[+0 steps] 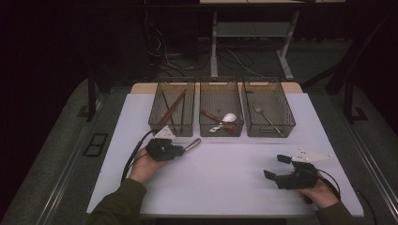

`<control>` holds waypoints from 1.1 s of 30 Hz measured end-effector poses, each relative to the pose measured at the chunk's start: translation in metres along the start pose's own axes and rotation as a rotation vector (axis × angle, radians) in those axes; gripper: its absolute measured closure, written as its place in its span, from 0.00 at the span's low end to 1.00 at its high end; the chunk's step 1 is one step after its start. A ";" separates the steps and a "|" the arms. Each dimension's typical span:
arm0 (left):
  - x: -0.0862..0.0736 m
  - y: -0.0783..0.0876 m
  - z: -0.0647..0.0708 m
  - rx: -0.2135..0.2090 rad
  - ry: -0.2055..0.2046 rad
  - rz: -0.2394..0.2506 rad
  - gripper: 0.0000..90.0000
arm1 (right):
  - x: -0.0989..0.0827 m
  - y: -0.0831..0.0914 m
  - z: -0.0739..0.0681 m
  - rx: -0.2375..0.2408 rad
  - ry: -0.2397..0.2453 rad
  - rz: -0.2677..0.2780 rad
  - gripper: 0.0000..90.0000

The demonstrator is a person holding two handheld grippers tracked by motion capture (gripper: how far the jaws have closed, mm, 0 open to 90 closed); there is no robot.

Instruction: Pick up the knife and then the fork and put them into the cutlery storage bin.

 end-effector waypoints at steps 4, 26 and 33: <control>0.006 0.002 0.010 -0.033 -0.026 0.008 0.88 | 0.001 0.001 -0.002 0.020 -0.003 -0.017 0.16; 0.063 -0.037 0.125 -0.336 -0.395 -0.042 0.88 | 0.067 -0.011 -0.049 0.339 0.300 -0.137 0.16; 0.075 -0.051 0.149 -0.394 -0.473 -0.074 0.88 | 0.068 -0.020 -0.077 0.487 0.446 -0.230 0.27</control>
Point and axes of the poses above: each handheld gripper's, and its own axes: y roughly backward along the jaws, x roughly out of its top, z roughly to its right, the point moved 9 cm from there along -y, roughly forward along the jaws, and after that the axes turned 12 degrees about -x, right-handed, at the moved point
